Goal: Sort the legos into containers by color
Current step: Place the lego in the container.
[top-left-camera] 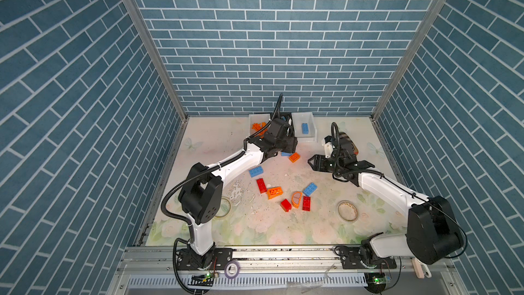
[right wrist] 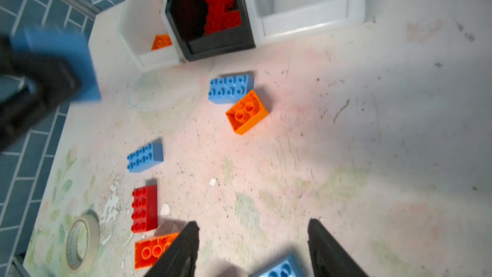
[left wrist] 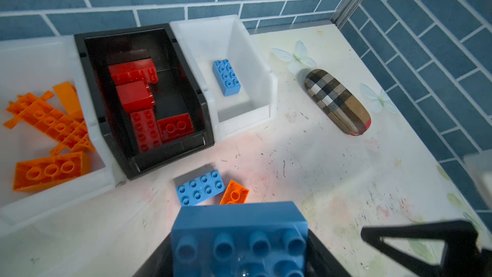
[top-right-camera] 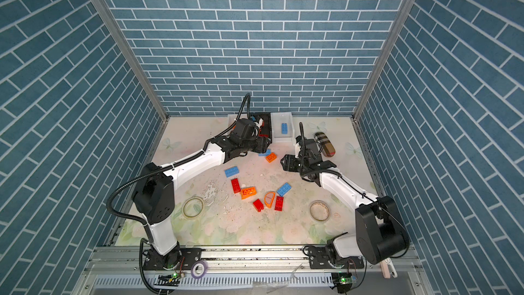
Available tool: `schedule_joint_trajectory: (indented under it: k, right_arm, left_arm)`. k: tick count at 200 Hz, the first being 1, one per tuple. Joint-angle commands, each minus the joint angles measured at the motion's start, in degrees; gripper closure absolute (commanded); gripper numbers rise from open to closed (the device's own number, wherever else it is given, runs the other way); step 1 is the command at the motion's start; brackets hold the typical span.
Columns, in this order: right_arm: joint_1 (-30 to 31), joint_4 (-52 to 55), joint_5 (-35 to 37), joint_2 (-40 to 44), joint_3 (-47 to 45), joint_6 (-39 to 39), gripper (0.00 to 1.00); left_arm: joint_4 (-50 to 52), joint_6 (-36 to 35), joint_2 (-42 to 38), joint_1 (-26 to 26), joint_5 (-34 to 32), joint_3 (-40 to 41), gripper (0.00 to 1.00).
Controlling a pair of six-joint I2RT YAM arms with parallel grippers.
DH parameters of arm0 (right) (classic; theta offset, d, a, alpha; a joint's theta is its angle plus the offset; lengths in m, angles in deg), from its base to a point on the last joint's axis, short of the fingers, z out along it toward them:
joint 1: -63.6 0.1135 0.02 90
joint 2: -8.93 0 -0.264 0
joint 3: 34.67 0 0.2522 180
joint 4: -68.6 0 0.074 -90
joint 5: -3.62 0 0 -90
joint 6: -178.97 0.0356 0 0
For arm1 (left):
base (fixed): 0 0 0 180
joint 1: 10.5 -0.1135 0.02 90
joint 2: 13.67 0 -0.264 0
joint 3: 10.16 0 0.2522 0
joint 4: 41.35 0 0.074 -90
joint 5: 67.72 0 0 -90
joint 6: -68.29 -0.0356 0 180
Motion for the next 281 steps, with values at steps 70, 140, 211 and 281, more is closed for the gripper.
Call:
schedule_joint_trajectory:
  k: [70,140,211,281]
  right_arm:
    - [8.5,5.3,4.4,8.3,-11.5,7.8,0.34]
    - [10.5,5.5,4.6,13.7,-16.0,9.4,0.34]
    - [10.9,4.1,3.8,13.5,-16.5,9.6,0.34]
    - [12.8,2.1,2.1,12.1,-15.8,6.8,0.31]
  left_arm:
    - [-1.7,-5.9,18.7,-2.6,7.5,-24.5,0.45]
    - [-0.8,-6.3,34.7,-4.9,12.6,-45.2,0.45]
    - [-7.5,-3.9,40.5,-6.6,15.5,-47.3,0.44]
    - [-9.3,-3.4,43.0,-6.7,15.3,-48.1,0.40]
